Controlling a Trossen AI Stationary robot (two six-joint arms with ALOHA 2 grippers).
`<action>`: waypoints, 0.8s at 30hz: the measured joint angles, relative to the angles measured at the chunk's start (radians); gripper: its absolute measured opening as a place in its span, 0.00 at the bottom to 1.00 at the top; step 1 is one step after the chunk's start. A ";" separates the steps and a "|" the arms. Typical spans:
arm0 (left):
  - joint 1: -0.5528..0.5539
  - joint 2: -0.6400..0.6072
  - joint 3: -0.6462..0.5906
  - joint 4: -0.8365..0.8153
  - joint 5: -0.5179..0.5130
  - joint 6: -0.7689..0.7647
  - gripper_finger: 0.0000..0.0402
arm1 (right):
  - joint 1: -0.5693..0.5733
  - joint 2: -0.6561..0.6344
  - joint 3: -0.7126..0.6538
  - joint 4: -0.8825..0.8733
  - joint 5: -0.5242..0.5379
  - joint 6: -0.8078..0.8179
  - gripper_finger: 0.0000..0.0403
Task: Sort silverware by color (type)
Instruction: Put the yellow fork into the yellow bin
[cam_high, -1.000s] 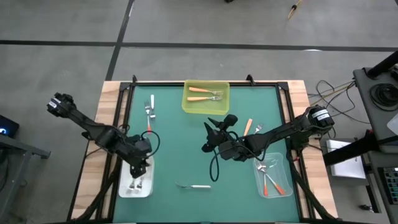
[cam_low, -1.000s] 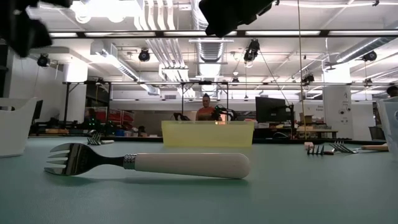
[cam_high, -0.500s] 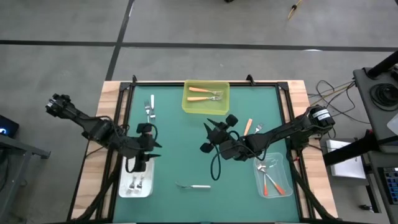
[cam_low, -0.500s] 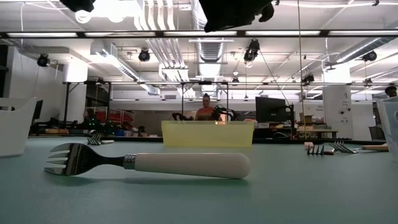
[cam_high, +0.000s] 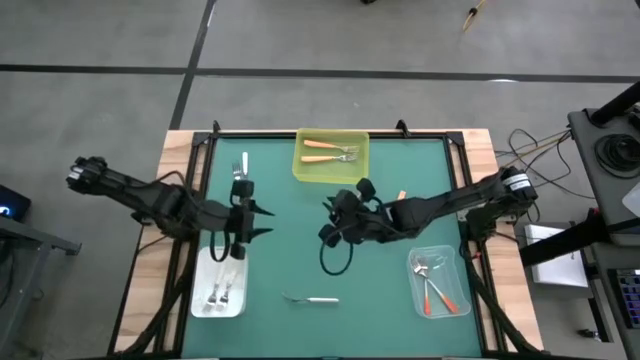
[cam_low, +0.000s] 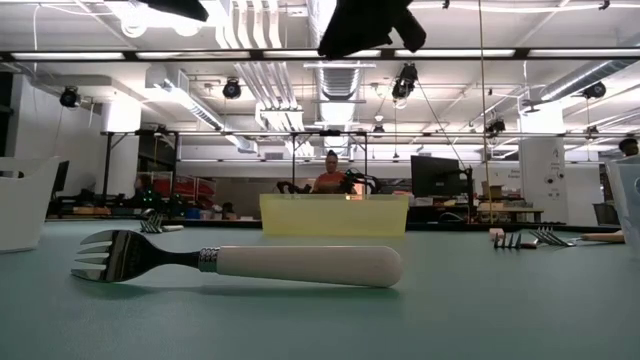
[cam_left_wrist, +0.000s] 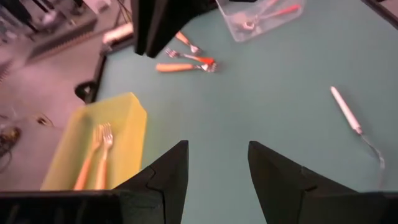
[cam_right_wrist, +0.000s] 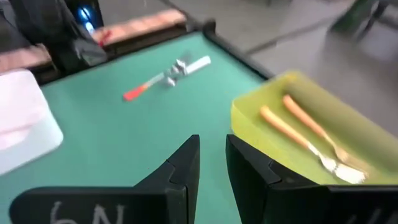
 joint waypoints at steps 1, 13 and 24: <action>0.009 -0.013 -0.016 0.019 0.004 0.017 0.37 | -0.007 0.000 0.014 -0.048 -0.015 0.029 0.17; 0.141 -0.148 -0.171 0.177 0.018 0.108 0.37 | -0.140 0.000 0.092 -0.426 -0.309 0.226 0.17; 0.338 -0.202 -0.248 0.286 0.141 0.163 0.37 | -0.291 0.000 0.089 -0.606 -0.601 0.245 0.17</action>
